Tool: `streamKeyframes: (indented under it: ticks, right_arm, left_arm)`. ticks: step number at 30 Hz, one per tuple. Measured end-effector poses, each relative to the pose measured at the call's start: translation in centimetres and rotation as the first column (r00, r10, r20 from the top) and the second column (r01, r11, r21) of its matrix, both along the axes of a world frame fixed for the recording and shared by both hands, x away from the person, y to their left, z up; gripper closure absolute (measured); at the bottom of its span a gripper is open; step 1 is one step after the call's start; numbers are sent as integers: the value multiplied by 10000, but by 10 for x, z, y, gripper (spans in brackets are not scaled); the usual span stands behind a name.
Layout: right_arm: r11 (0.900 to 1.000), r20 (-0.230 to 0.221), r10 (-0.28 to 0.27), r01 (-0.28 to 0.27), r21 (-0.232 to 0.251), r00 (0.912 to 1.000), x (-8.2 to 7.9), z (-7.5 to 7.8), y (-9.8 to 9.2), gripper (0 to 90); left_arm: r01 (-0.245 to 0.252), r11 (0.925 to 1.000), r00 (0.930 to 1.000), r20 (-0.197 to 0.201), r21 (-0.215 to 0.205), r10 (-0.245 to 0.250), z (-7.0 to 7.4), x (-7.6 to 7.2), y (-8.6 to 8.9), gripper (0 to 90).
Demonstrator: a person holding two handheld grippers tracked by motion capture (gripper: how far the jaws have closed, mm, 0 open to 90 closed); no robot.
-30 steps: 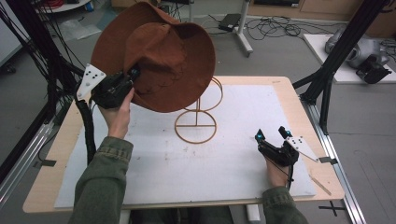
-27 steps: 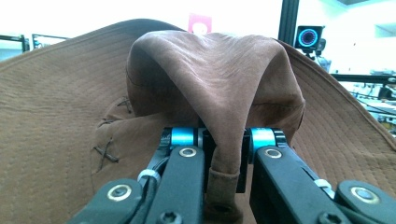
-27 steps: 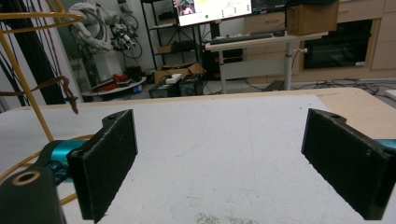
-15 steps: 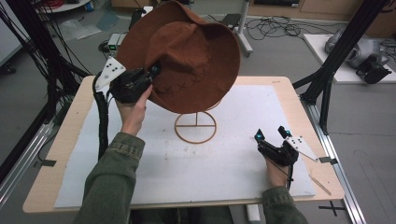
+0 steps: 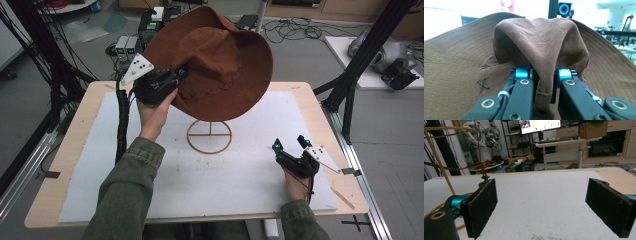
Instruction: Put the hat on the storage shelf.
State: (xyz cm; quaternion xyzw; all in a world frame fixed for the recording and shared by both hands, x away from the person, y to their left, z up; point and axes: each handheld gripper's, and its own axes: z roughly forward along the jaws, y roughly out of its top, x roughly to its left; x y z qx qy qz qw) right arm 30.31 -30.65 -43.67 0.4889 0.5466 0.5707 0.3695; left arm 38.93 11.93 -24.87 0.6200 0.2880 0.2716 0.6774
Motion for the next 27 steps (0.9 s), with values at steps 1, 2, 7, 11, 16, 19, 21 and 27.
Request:
streamKeyframes:
  ticks: [1,2,7,11,16,19,21,27]
  right_arm:
    - [10000,21,22,-22,-72,10000,0,0,0,98]
    - [10000,30,24,-24,-70,10000,0,0,0,98]
    - [10000,-9,8,-8,-51,10000,1,0,0,98]
    - [10000,-30,31,-31,-6,10000,0,0,0,98]
    - [10000,12,38,-37,-59,10000,0,0,0,98]
    - [10000,26,54,-54,-40,10000,0,0,0,98]
    - [10000,14,59,-59,-46,10000,0,0,0,98]
    - [9999,-36,107,-107,-20,9999,0,0,1,98]
  left_arm:
    - [40,10000,10000,-63,76,-40,1,1,0,873]
    - [58,9999,9999,-100,130,-57,2,1,-1,872]
    - [271,9995,9987,-435,181,-263,1,4,-3,872]
    - [342,9973,9972,-688,650,-297,-2,4,-7,872]
    - [518,9937,9963,-735,993,-446,-2,3,-10,872]
    - [630,9907,9934,-1028,1209,-506,-3,3,-10,871]
    - [704,9883,9915,-1184,1350,-544,-4,3,-11,871]
    - [1124,9802,9858,-1424,1629,-894,-7,2,-16,868]
